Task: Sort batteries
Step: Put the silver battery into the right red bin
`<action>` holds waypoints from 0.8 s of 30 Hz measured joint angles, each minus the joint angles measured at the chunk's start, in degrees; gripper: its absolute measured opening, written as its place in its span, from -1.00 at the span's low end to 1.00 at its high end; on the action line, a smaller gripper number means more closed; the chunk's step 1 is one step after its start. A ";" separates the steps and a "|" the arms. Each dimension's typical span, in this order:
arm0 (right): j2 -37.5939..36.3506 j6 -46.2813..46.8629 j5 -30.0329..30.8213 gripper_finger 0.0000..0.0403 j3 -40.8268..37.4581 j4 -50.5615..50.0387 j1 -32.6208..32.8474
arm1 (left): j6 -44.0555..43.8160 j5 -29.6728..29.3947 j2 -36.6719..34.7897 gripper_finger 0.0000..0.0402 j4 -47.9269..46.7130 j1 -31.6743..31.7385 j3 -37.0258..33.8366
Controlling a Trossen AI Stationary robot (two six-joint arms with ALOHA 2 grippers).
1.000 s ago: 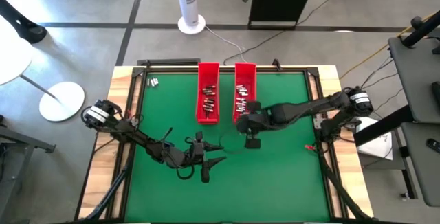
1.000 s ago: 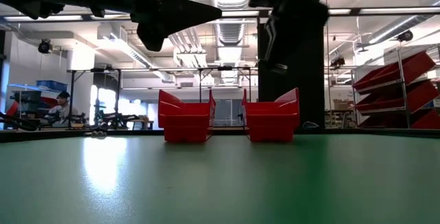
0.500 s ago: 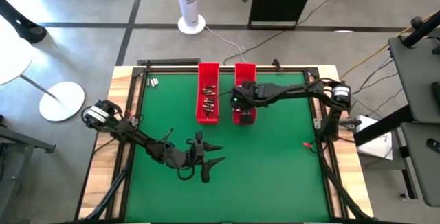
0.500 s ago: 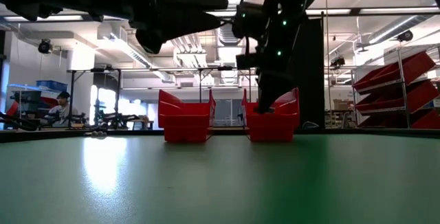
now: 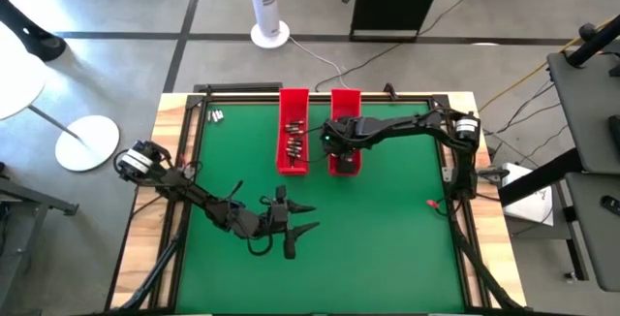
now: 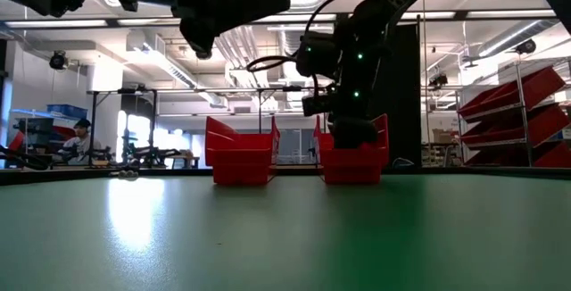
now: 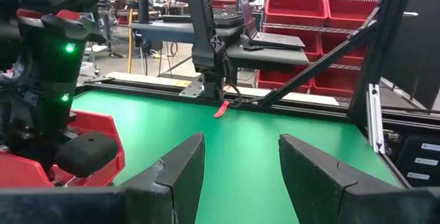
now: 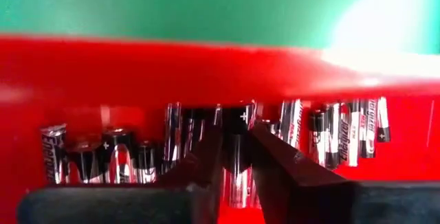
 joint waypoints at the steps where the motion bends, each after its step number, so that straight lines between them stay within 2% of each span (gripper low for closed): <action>1: 0.00 0.02 0.03 -0.72 0.00 0.16 0.00 | -0.03 -0.24 0.00 -0.16 0.16 0.00 0.00; 4: 0.00 0.25 0.95 -0.59 0.00 0.09 -0.02 | -0.05 -2.51 -0.12 -0.16 1.72 0.00 0.00; 8: -0.02 0.88 1.75 -0.36 0.00 -0.07 0.33 | -0.12 -2.62 -1.28 -0.16 1.79 -0.38 0.00; 12: -2.80 0.04 7.08 -0.17 0.00 -1.79 3.07 | 0.20 -2.61 -3.09 -0.16 1.02 -1.84 0.00; 18: -13.89 -0.32 22.15 -0.07 0.00 -3.19 14.71 | 0.57 -3.30 -4.66 -0.16 -2.75 -3.41 0.00; 24: -26.15 15.21 23.58 -0.11 -1.27 -2.91 30.77 | -2.23 -9.75 -4.66 -0.16 -7.38 -3.37 -0.04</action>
